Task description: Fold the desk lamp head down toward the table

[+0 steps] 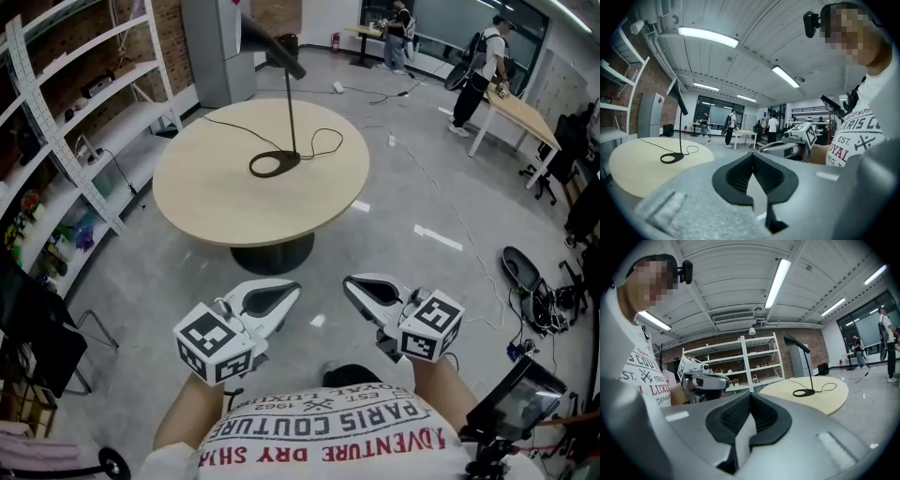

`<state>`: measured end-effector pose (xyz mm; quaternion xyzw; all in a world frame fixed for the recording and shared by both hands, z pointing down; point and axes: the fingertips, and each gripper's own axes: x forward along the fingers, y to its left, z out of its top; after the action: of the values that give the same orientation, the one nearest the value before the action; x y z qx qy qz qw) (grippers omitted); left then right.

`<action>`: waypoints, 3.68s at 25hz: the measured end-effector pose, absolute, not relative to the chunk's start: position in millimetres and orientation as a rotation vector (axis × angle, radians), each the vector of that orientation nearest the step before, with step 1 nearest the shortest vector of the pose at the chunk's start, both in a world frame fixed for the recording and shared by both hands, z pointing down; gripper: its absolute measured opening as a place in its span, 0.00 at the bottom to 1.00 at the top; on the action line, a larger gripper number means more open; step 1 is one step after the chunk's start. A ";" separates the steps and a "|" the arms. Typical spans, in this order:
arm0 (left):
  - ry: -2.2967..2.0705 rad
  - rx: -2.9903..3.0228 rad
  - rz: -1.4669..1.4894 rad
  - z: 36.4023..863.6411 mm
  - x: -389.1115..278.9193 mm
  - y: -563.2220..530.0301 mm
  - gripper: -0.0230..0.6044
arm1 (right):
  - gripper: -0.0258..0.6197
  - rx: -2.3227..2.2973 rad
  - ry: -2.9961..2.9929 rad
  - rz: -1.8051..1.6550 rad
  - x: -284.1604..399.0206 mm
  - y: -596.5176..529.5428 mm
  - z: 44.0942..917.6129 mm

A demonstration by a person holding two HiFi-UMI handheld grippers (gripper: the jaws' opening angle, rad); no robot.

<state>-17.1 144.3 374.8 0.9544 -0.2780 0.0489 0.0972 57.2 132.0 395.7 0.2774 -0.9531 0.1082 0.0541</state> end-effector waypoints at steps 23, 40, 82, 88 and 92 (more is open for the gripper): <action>-1.056 2.674 0.128 390.4 -56.0 -161.4 0.04 | 0.05 0.594 -2.955 0.329 23.4 -182.5 406.1; -1.156 2.692 0.118 372.6 -104.5 -211.3 0.04 | 0.05 0.739 -2.898 0.221 11.1 -274.0 417.6; -1.293 2.829 -0.016 224.4 -177.8 -364.7 0.30 | 0.12 0.935 -2.717 0.089 -46.8 -476.4 449.2; -1.335 2.912 0.085 182.5 -171.2 -377.9 0.30 | 0.12 0.943 -2.711 0.104 -44.6 -478.0 446.6; -1.296 2.962 0.139 177.7 -166.6 -383.9 0.29 | 0.12 0.933 -2.707 0.107 -47.9 -477.1 447.6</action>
<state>-166.6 -383.9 177.7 0.9143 -0.4001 0.0430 -0.0473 -47.9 -477.1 447.6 0.3226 -0.9358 0.0369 0.1375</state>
